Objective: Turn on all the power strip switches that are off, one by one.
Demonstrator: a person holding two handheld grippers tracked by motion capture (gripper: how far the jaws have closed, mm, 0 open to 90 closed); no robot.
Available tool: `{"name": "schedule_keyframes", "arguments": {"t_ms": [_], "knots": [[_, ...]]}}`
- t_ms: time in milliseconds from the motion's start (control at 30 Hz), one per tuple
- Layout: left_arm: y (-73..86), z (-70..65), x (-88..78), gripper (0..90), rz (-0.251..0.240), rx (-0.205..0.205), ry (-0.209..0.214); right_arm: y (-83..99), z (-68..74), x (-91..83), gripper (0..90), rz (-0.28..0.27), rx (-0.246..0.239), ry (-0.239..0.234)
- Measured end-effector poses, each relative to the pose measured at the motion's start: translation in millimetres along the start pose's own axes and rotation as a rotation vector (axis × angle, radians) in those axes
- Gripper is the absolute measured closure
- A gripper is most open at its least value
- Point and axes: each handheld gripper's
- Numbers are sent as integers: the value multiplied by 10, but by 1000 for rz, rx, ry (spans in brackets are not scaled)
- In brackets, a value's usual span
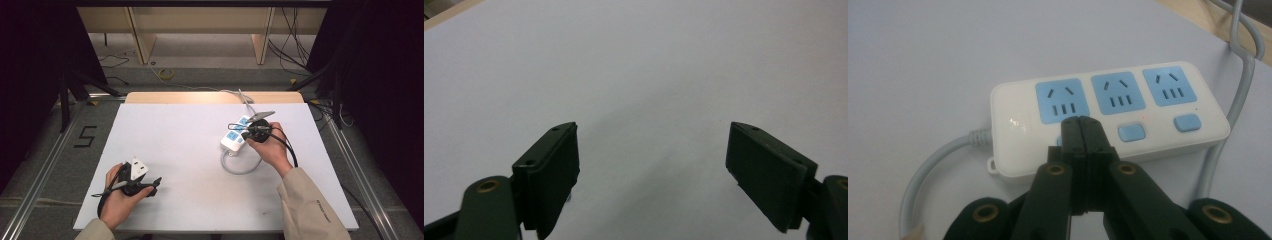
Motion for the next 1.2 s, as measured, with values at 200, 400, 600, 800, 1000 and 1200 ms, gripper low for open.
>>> {"name": "schedule_keyframes", "arguments": {"t_ms": [200, 400, 600, 800, 1000, 1200], "knots": [[-2, 2, 0, 214, 1, 1, 1, -32, -4, 93, 900, 16, 5, -4], [-1, 2, -1, 214, 2, 3, 0, -70, 3, 155, 900, 21, 5, -8], [0, 3, -6, 214, 3, 3, 0, -122, 4, 188, 900, 33, 9, -8], [-1, 5, -7, 214, 0, 2, -1, -148, 11, 219, 900, 52, 2, -7], [-5, 3, -7, 214, -6, -3, -2, -144, 12, 255, 900, 71, 3, -7], [3, 11, -12, 214, -5, -2, -2, -145, -7, 262, 900, 69, 11, -12]]}}
Point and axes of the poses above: each handheld gripper's, and its own axes: x roughly forward along the jaws, y roughly out of its underside, z roughly to its left, and after that the axes turned 15 degrees about z, right-handed
